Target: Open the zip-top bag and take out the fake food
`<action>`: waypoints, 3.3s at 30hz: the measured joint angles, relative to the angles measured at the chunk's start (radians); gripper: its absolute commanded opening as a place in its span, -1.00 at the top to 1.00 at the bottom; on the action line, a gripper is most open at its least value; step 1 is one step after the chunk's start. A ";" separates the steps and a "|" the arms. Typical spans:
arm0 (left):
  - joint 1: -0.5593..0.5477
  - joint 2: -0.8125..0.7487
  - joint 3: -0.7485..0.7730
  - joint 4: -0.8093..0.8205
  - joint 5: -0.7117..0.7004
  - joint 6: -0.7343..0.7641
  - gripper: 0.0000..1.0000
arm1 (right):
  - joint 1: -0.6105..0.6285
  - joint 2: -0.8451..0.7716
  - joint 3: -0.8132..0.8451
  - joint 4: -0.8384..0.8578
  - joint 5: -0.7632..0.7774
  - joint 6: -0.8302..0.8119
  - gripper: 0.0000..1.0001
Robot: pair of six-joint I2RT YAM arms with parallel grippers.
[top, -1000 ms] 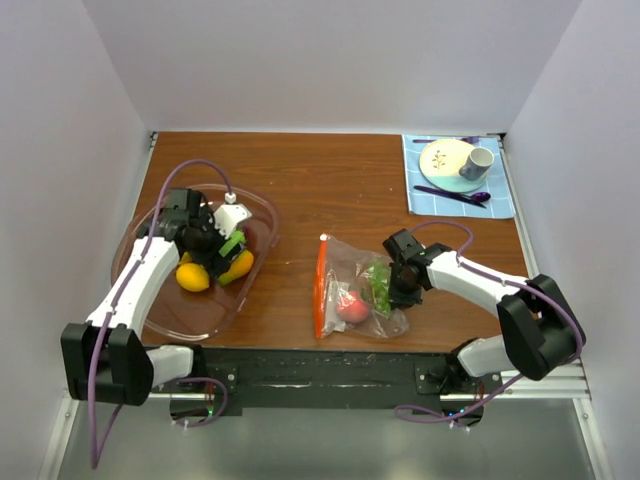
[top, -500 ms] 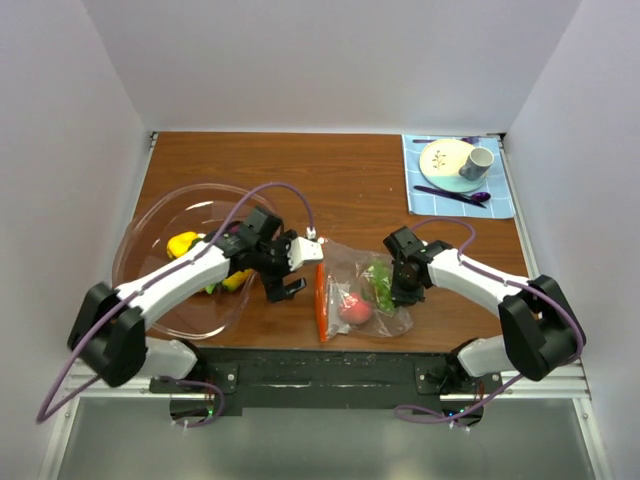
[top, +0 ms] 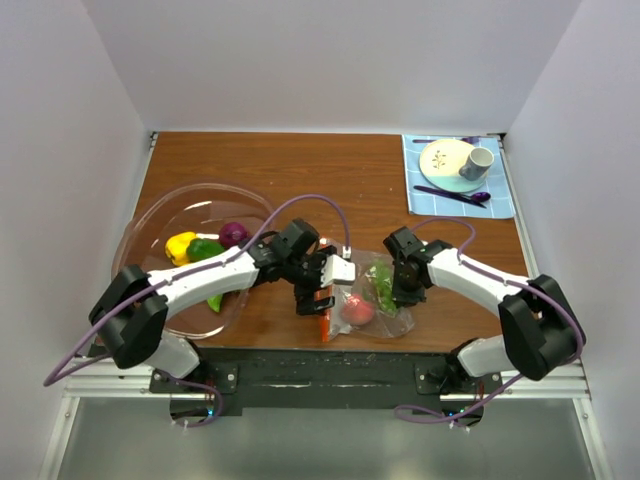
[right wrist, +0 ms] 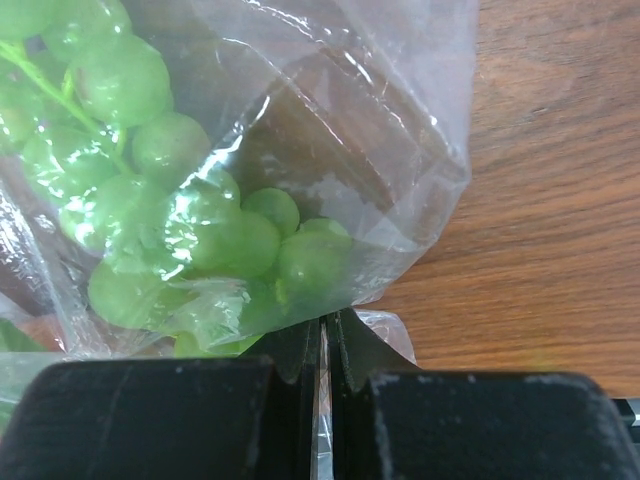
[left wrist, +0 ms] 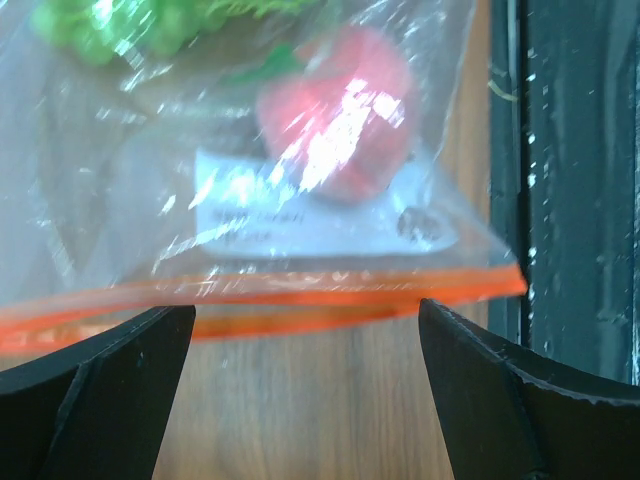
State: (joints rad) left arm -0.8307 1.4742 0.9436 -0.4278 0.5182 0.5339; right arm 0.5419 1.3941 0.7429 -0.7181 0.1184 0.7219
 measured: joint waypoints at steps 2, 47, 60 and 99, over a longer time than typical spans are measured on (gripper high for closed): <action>-0.024 0.024 0.003 0.021 0.003 -0.001 -1.00 | 0.000 0.002 0.008 -0.008 0.000 0.000 1.00; -0.113 0.238 0.121 0.184 0.141 -0.188 -1.00 | 0.132 -0.032 0.319 -0.193 -0.033 0.022 0.53; -0.208 0.331 0.139 0.199 0.054 -0.266 -0.99 | 0.122 -0.035 0.224 -0.201 0.029 0.057 0.70; 0.032 0.045 -0.053 0.022 -0.051 -0.093 -1.00 | 0.171 -0.066 0.678 -0.415 0.180 0.011 1.00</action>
State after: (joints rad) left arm -0.7986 1.5196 0.8902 -0.4061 0.4675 0.4408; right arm 0.7124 1.3285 1.4212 -1.1332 0.2981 0.7334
